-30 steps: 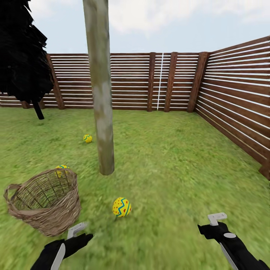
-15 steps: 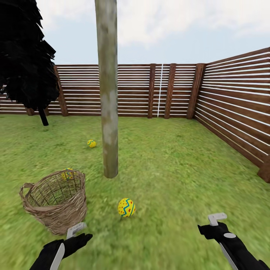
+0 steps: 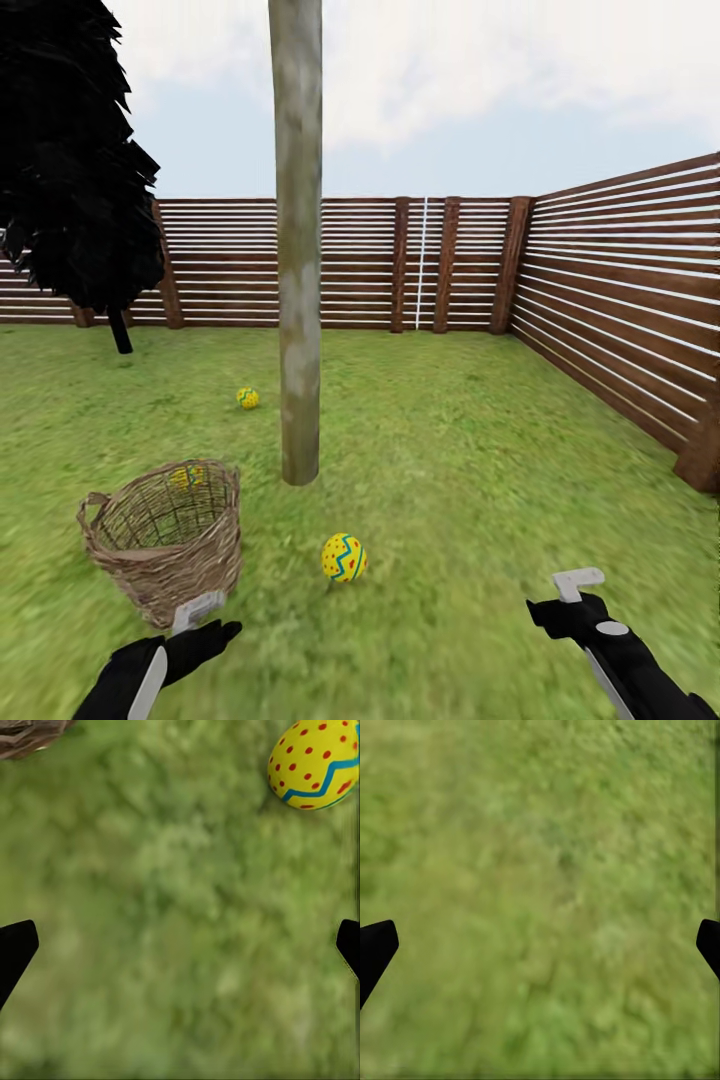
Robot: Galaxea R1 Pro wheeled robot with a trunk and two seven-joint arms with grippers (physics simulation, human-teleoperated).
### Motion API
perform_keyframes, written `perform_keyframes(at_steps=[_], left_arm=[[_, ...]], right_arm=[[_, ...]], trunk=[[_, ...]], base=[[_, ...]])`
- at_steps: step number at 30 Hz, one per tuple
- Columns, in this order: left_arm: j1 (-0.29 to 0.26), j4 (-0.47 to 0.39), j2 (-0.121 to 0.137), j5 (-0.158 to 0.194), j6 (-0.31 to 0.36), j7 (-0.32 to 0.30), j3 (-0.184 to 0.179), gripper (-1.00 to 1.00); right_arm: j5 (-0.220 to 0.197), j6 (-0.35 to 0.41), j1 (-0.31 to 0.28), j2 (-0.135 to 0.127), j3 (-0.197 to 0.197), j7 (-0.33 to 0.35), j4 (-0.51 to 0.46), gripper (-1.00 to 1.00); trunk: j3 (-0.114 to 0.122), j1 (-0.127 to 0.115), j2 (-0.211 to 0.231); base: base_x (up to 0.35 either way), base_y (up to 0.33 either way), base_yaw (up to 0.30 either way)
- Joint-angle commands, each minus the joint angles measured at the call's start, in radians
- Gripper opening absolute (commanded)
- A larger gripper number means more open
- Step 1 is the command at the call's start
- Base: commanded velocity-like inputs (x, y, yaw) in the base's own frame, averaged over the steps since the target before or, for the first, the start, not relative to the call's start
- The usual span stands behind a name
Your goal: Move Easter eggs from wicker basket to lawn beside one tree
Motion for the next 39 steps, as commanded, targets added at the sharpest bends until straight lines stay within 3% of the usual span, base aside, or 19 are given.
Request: perform_keyframes(at_steps=[1,22,25,32,39], left_arm=[[0.000,-0.003,0.000,0.007,0.008,-0.002,0.003,1.00],[-0.001,0.003,-0.001,0.009,0.007,-0.003,0.005,1.00],[0.000,0.002,-0.002,0.009,0.007,-0.004,0.005,1.00],[0.000,0.004,-0.001,0.009,0.008,-0.079,0.004,1.00],[-0.001,0.002,0.004,0.008,0.008,-0.085,0.006,1.00]], right_arm=[[-0.003,0.005,0.000,-0.001,0.002,0.000,0.000,1.00],[-0.001,0.004,0.000,-0.001,-0.001,0.000,0.034,1.00],[-0.001,0.004,0.000,0.000,0.003,0.000,0.034,1.00],[-0.001,0.004,0.000,0.001,0.008,0.000,0.034,1.00],[-0.001,0.004,0.000,0.001,0.009,0.000,0.035,1.00]], trunk=[[0.003,-0.001,0.000],[0.074,-0.081,0.147],[0.083,-0.093,0.168],[0.105,-0.119,0.217],[0.127,-0.146,0.266]], base=[[-0.014,0.011,-0.067],[0.206,0.117,-0.071],[-0.131,0.112,-0.004],[-0.256,0.219,0.000],[-0.269,0.232,0.000]])
